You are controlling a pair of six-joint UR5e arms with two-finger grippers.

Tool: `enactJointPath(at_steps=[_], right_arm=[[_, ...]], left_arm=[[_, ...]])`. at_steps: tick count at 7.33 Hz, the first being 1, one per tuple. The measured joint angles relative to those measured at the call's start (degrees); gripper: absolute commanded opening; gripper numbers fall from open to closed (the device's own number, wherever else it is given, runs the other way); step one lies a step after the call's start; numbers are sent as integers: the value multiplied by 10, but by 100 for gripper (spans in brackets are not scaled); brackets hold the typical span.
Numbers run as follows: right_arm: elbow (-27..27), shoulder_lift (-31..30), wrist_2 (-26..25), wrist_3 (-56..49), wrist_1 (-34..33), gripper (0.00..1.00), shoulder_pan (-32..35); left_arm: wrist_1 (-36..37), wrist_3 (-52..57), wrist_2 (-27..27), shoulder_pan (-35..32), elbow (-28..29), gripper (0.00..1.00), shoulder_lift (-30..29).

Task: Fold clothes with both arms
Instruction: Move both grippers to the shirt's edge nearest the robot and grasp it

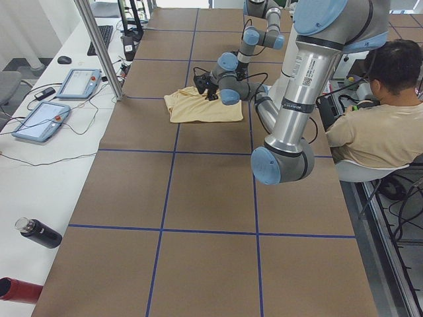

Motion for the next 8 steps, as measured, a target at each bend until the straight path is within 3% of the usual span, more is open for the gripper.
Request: enactJointPath(at_steps=[3, 8], right_arm=[[27, -18, -1, 0, -1, 0, -11], [29, -19, -2, 0, -1, 0, -17]], left_arm=[[1, -88, 92, 131, -16, 54, 70], [4, -163, 93, 197, -3, 52, 70]])
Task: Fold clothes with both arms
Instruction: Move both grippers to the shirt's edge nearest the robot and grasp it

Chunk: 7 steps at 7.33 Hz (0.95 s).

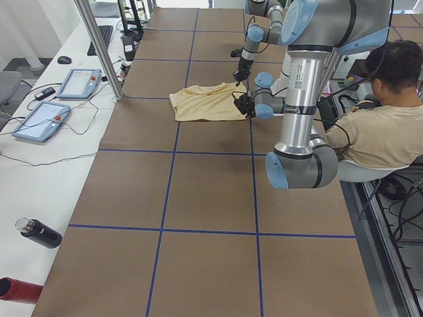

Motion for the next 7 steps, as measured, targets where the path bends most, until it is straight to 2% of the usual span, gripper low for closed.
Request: enactJointPath(at_steps=[2, 3, 4, 7], right_arm=[[0, 0, -1, 0, 0, 0, 0], [0, 0, -1, 0, 0, 0, 0], [1, 0, -1, 0, 0, 0, 0], [2, 0, -1, 0, -1, 0, 0]], left_arm=[[0, -2, -4, 7, 8, 45, -1], [0, -4, -5, 8, 10, 29, -1], [0, -11, -5, 9, 12, 1, -1], [-1, -29, -5, 12, 12, 0, -1]])
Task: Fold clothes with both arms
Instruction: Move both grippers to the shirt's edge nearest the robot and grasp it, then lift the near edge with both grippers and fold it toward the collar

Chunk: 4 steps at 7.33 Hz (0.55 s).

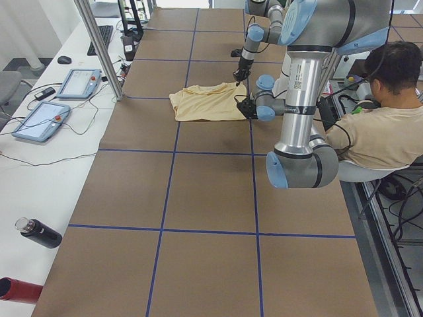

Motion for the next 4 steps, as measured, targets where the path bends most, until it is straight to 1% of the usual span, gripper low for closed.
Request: enactJointPath(at_steps=[2, 4], right_arm=[[1, 0, 0, 0, 0, 0, -1], [21, -7, 0, 10, -14, 0, -10]], left_arm=[[0, 0, -4, 1, -4, 0, -2], [0, 2, -28, 0, -29, 0, 2]])
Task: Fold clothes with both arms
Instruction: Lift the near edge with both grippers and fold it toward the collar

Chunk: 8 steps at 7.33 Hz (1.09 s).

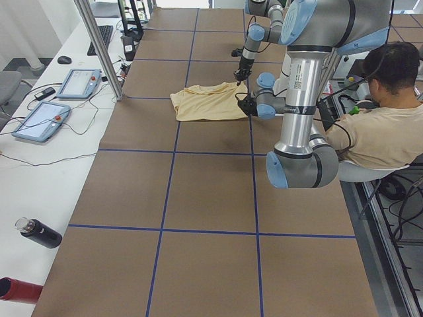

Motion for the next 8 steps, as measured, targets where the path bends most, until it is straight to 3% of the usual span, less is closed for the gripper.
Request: enactJointPath(at_steps=[4, 6, 8], right_arm=[[101, -1, 6, 38, -112, 0, 8], [46, 47, 60, 7, -121, 0, 93], [-41, 104, 121, -47, -117, 0, 169]], left_arm=[[45, 14, -69, -42, -124, 0, 9], [69, 88, -128, -153, -98, 0, -39], [71, 143, -169, -233, -13, 0, -94]])
